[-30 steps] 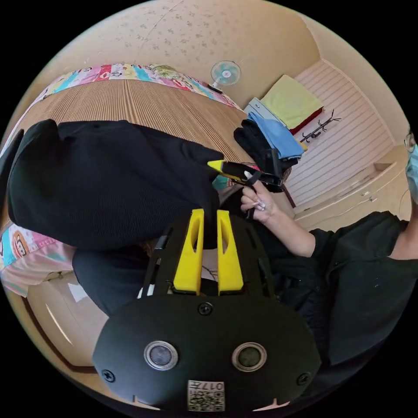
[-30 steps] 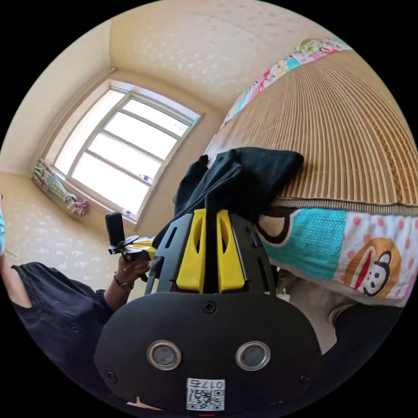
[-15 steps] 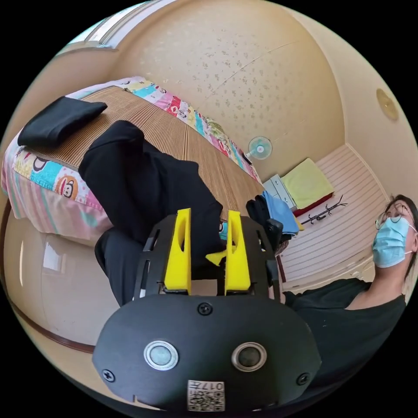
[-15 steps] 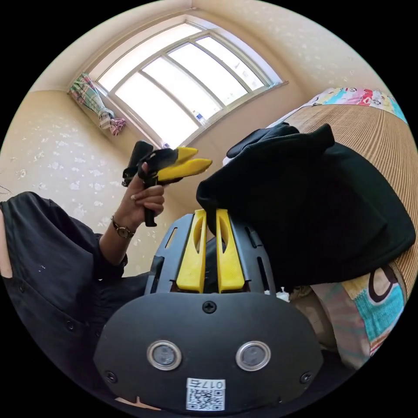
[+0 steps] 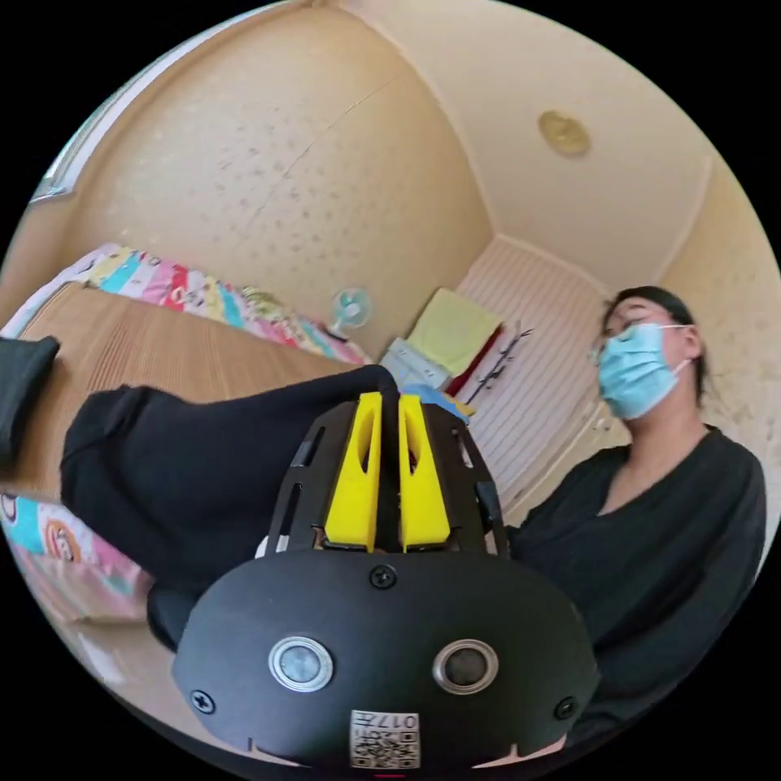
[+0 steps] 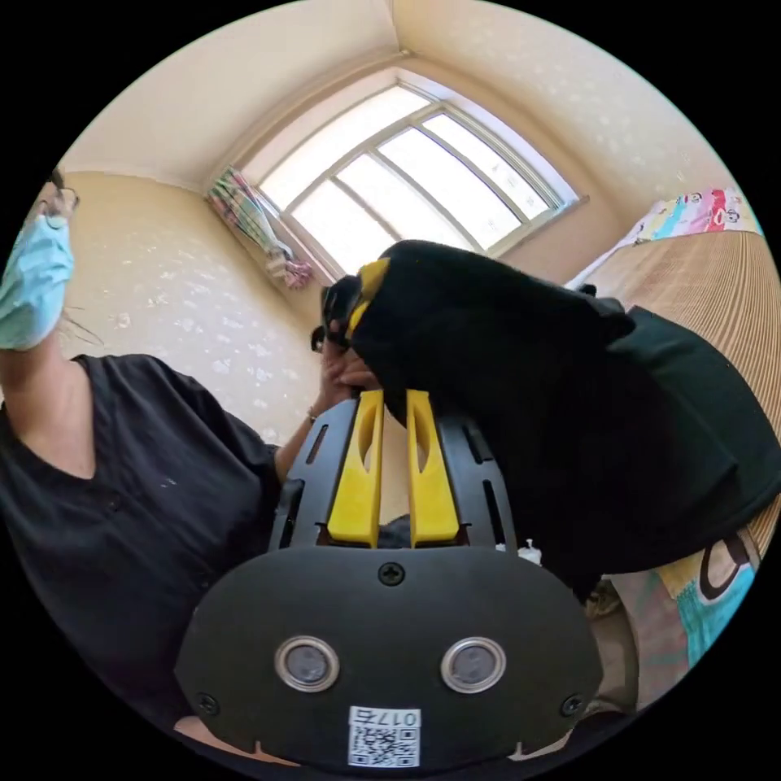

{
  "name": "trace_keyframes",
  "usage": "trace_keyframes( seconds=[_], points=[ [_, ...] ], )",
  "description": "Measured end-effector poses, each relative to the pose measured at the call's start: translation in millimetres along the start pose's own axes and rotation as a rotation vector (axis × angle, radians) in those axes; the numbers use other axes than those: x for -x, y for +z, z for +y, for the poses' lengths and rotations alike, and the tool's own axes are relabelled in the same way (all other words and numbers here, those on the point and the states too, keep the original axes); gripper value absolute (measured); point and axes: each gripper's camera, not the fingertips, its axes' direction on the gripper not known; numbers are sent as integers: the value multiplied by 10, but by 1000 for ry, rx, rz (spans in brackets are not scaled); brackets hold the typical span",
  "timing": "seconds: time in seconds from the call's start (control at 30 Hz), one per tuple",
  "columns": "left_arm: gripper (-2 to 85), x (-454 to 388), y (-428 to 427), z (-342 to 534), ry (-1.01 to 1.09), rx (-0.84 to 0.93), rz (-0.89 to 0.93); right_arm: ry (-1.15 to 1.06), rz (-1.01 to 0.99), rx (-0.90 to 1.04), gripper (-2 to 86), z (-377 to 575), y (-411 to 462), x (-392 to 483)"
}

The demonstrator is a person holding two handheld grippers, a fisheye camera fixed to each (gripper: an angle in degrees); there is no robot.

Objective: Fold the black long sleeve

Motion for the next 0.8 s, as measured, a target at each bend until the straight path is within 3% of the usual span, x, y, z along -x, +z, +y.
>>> trace_keyframes(
  seconds=[0.13, 0.33, 0.53, 0.67, 0.73, 0.8],
  points=[
    [39, -151, -649, -251, 255, -291, 425, -97, 21, -108, 23, -214, -402, 394],
    [36, -54, -780, -540, 397, -519, 1013, -178, 294, -102, 66, -401, -458, 903],
    [36, -19, -299, -726, 281, -521, 1293, -124, 277, -229, 97, -365, -507, 891],
    [36, -65, 29, -724, 189, -523, 1412, -164, 329, -105, 155, -418, -188, 893],
    [36, -169, 181, -692, 159, -504, 1460, -166, 424, -59, 163, -448, 53, 887],
    [37, -260, 224, -662, 154, -470, 1443, -100, 649, -75, 148, -570, 250, 894]
  ],
)
